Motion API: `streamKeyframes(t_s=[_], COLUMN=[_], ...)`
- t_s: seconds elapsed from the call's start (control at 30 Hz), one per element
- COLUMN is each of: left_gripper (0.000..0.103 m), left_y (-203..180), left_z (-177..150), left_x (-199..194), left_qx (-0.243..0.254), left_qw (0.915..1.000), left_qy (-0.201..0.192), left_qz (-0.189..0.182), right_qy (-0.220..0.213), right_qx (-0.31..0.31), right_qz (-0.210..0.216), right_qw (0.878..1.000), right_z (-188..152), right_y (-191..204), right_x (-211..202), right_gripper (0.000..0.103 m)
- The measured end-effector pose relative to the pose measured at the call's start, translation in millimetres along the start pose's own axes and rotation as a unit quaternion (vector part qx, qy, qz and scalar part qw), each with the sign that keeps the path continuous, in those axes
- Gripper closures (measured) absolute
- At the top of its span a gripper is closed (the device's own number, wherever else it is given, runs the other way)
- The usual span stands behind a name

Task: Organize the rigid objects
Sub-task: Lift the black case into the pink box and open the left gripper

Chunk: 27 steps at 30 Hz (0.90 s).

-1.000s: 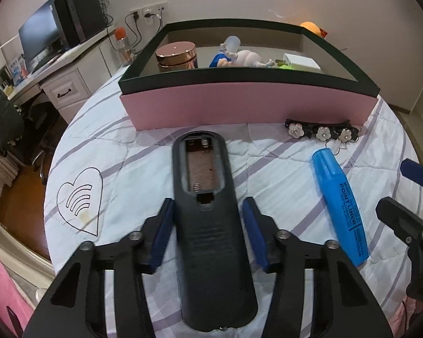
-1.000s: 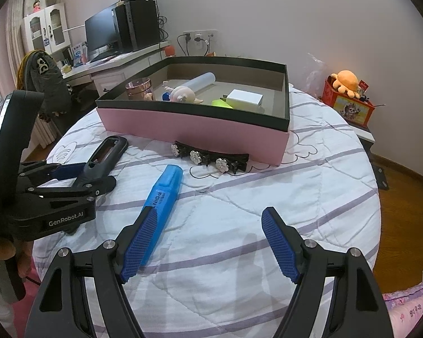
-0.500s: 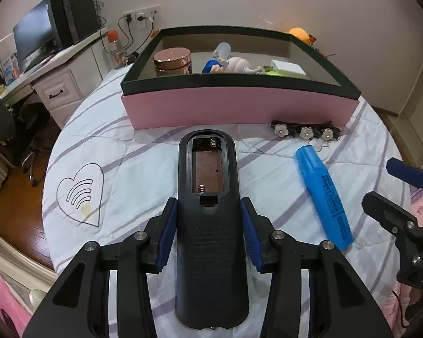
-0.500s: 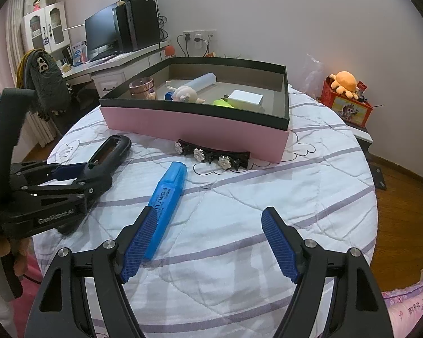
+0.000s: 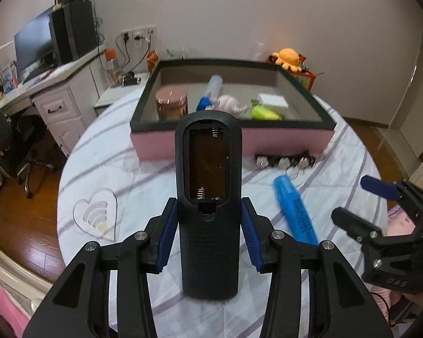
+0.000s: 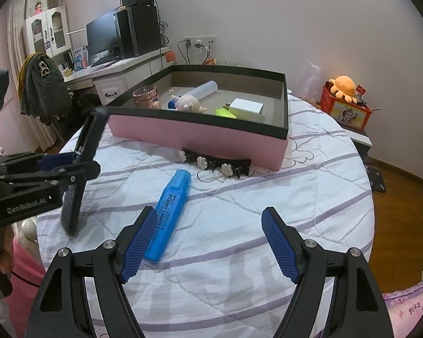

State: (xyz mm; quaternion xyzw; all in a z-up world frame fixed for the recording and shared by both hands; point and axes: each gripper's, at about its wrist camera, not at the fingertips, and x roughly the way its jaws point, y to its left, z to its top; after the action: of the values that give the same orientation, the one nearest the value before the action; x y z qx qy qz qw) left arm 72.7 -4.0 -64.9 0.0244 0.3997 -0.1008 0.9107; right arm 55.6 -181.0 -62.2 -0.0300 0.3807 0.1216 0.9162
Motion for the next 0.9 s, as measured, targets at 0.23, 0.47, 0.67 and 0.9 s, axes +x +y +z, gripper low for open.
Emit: streamKeyframes(t_s=[0.23,0.47,0.67,0.9], left_gripper=[0.059,0.059,0.059,0.059], left_y=[-0.6,-6.4,-17.3,-20.0], left_z=[23.3,33.5,56.5,104.8], left_x=[-10.6,-15.4,-19.9,-16.9], left_qx=[0.007,0.014,0.032,0.058], left_qw=[0.9996,0.9992,0.9979,0.9948], left_qy=[-0.027,-0.037,-0.056,-0.082], left_qz=[-0.002,0.0,0.001,0.016], right_qy=[-0.009,-0.012,-0.022,-0.053], right_qx=[0.004,0.012,0.006,0.002], right_qz=[0.001,0.003,0.001,-0.007], right_qw=[1.0,1.0,1.0,0.999], right_z=[5.6,9.9,21.1,55.1], right_y=[-5.3,-13.4,-15.5,-24.5], right_x=[-0.7,3.2,2.2,-2.2], right_gripper=[0.025,0.025,0.025,0.025])
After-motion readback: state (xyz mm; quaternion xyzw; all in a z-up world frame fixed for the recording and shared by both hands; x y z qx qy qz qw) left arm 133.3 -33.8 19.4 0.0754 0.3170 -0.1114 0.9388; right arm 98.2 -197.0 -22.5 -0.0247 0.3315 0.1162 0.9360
